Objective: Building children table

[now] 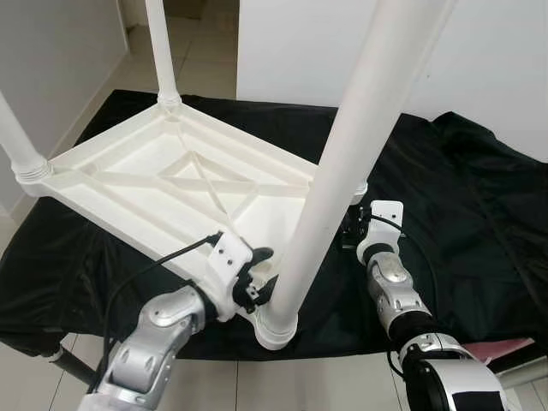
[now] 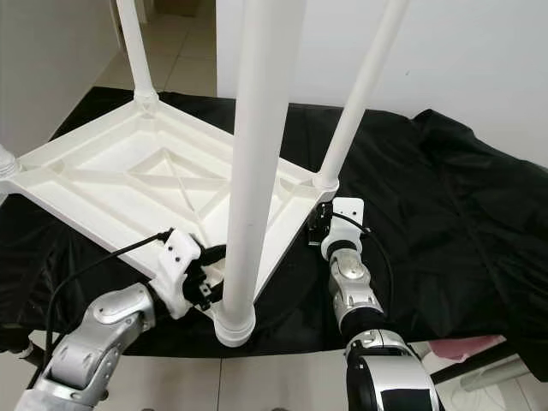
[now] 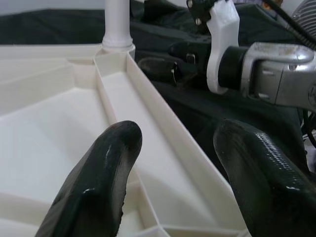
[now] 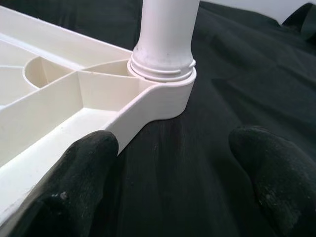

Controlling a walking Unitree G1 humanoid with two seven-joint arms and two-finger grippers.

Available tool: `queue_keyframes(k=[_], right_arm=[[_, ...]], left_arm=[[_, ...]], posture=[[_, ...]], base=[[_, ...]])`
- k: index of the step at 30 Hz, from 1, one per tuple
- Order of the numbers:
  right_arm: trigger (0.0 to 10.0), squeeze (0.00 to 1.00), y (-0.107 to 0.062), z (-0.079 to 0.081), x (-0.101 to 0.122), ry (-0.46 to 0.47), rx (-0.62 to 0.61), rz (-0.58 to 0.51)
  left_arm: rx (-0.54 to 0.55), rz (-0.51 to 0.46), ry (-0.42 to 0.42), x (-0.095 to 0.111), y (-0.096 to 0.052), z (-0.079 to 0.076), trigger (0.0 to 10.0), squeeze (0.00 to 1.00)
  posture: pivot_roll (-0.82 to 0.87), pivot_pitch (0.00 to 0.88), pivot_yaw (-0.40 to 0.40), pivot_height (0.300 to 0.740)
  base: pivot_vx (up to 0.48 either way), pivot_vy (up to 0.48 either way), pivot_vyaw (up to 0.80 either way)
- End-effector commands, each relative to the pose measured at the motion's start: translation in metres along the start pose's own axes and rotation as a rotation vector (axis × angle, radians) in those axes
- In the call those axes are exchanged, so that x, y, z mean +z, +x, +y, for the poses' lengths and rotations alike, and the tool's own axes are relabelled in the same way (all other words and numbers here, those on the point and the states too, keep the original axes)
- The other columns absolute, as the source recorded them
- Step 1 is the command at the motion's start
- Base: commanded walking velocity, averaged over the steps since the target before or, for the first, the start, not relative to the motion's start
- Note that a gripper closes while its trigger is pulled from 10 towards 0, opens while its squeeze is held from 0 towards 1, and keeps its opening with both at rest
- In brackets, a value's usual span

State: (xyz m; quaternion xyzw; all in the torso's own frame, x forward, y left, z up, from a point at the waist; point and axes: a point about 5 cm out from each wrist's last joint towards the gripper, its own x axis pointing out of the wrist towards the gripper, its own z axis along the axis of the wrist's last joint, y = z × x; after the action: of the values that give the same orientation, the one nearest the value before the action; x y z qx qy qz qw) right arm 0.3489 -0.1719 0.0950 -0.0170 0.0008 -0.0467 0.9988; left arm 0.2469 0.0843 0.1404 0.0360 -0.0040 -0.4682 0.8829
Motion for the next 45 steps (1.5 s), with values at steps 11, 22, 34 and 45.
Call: queue_keyframes(k=[11,22,34,45], right_arm=[[10.0,0.0,-0.03,-0.038,-0.001,0.023,0.017,-0.167],[10.0,0.0,-0.054,-0.052,-0.005,-0.017,0.064,-0.189],[10.0,0.0,-0.056,-0.055,-0.005,-0.049,0.106,-0.164],[10.0,0.0,-0.053,-0.053,-0.003,-0.06,0.125,-0.16]], left_arm=[[-0.049,0.085,0.077,-0.01,-0.03,0.015,10.0,0.0],[-0.156,0.128,0.088,-0.007,-0.05,0.019,10.0,0.0],[-0.312,0.206,0.078,-0.004,-0.074,0.021,10.0,0.0],[-0.28,0.288,0.153,-0.01,-0.078,0.033,10.0,0.0]], posture=[[0.02,0.038,-0.079,0.74],[0.01,0.038,-0.074,0.74],[0.02,0.021,-0.082,0.74],[0.02,0.023,-0.092,0.74]], base=[[0.0,0.0,0.0],[0.0,0.0,0.0],[0.0,0.0,0.0],[0.0,0.0,0.0]])
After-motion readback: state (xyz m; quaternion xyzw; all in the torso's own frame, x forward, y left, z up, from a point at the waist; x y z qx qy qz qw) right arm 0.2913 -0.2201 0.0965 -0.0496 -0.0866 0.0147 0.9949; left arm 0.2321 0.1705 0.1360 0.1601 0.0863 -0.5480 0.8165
